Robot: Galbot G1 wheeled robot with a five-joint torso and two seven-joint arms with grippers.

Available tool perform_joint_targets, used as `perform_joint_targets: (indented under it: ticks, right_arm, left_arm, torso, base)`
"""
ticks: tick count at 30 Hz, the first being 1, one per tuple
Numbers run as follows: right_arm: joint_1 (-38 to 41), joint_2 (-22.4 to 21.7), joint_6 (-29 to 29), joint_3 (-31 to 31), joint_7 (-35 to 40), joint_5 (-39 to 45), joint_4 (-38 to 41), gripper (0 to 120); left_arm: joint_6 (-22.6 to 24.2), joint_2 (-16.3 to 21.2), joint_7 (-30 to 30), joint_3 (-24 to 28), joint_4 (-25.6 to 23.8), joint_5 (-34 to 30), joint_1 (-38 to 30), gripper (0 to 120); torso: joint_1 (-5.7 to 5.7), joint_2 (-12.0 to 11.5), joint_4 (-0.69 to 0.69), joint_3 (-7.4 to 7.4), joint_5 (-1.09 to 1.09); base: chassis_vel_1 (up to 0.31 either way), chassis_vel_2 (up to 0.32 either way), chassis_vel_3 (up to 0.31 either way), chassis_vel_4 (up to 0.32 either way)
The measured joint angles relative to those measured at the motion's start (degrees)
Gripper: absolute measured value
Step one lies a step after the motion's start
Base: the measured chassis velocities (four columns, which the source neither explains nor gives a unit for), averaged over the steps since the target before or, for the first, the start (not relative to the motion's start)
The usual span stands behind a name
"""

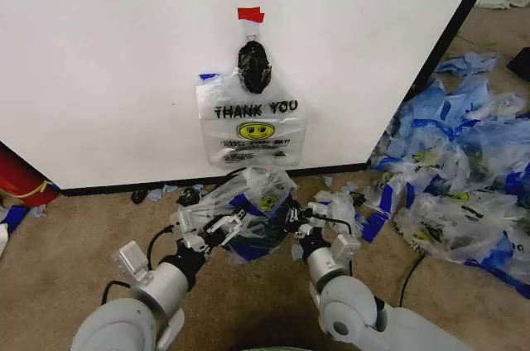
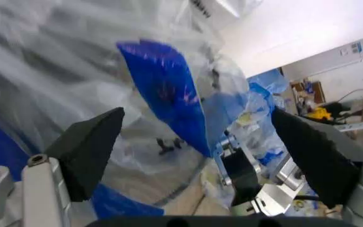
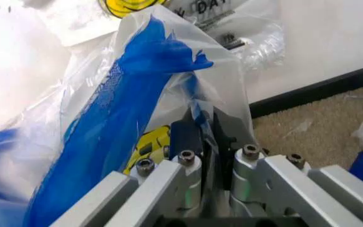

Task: Pick up the garbage bag from the wall and place it over the trash bin.

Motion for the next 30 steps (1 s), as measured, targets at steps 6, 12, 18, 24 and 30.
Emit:
perform_joint_targets:
  ticks: [6, 12, 18, 24, 30]
  right_arm:
    - [0.15, -0.14, -0.13, -0.87, 0.13, 0.22, 1.07, 0]
    - [0.03, -0.95, -0.17, -2.37, -0.13, -0.12, 1.33, 0]
    - [0.0, -0.63, -0.19, -3.21, -0.35, -0.73, 0.91, 0]
    - [0.36, 0.08, -0.26, -3.78, -0.33, -1.22, 0.22, 0]
    - [0.45, 0.51, -0.29, -4.12, -0.3, -1.54, -0.23, 0]
  left_arm:
    - [-0.22, -1.38, 0.66, 0.67, 2.64, 0.12, -0.75, 93]
    - [-0.37, -2.77, 0.95, 1.47, 4.06, 1.79, -1.33, 93]
    - [-0.39, -3.42, 1.02, 1.55, 4.33, 2.46, -1.1, 93]
    - [-0.44, -4.42, 0.88, 2.03, 4.69, 2.91, -0.94, 91]
    - [-0.55, -5.14, 0.8, 2.63, 5.05, 3.14, -1.14, 77]
  torso:
    - [0.0, 0.0, -0.01, 0.0, -0.01]
    - [0.0, 0.0, -0.01, 0.0, -0.01]
    - [0.0, 0.0, 0.0, 0.0, -0.01]
    - [0.0, 0.0, 0.0, 0.0, -0.01]
    - [0.0, 0.0, -0.01, 0.0, -0.01]
  base:
    - [0.0, 0.0, 0.0, 0.0]
    - [0.0, 0.0, 0.0, 0.0]
    - [0.0, 0.0, 0.0, 0.0]
    - [0.0, 0.0, 0.0, 0.0]
    - [0.0, 0.0, 0.0, 0.0]
